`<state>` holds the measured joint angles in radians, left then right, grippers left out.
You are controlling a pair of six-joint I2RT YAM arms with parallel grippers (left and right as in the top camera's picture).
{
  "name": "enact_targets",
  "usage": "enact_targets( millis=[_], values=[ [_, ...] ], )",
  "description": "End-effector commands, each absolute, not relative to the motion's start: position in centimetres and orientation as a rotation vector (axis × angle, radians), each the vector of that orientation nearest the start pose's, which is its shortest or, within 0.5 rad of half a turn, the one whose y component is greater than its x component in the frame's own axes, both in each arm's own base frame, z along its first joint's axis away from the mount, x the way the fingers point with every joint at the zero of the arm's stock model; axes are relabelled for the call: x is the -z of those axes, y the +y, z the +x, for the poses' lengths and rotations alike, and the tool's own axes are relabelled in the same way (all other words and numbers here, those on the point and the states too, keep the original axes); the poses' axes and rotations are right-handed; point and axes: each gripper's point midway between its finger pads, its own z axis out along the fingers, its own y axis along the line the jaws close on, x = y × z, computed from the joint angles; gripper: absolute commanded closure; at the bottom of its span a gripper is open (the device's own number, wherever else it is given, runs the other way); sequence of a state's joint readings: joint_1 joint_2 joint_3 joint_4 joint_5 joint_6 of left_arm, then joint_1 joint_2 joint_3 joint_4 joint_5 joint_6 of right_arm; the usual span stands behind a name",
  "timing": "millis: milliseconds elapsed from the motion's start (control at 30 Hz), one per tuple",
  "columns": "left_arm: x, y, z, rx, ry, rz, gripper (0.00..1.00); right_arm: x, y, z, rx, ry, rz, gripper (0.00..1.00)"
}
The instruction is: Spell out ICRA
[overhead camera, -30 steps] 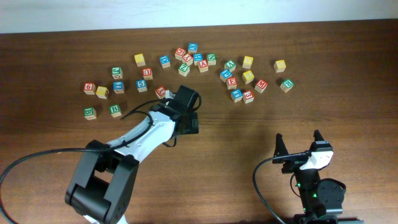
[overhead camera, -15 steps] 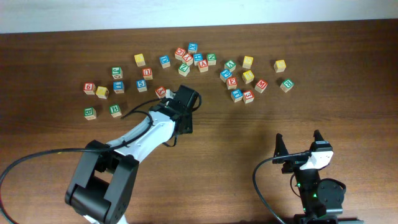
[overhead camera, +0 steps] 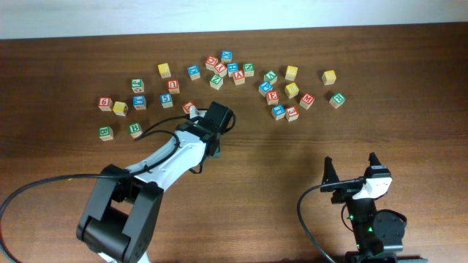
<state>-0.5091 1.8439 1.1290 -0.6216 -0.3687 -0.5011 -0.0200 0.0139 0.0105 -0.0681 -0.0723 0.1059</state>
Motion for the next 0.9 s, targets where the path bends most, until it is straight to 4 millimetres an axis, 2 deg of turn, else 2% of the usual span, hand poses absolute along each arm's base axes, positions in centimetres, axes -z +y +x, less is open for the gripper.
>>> enact_targets(
  millis=[0,333,467,867],
  values=[
    [-1.9,-11.4,34.5,-0.377,2.760,-0.042,1.00,-15.6,0.6,24.6,-0.121,1.647,0.058,0.02],
    [-1.7,-10.6,32.9,-0.436,2.822,-0.020,1.00,-15.6,0.6,24.6,-0.121,1.647,0.058,0.02],
    [-1.2,-11.2,32.0,-0.375,2.881,-0.009,1.00,-15.6,0.6,24.6,-0.121,1.647,0.058,0.02],
    [-1.1,-10.8,31.2,-0.401,2.913,0.001,1.00,-15.6,0.6,24.6,-0.121,1.647,0.058,0.02]
  ],
)
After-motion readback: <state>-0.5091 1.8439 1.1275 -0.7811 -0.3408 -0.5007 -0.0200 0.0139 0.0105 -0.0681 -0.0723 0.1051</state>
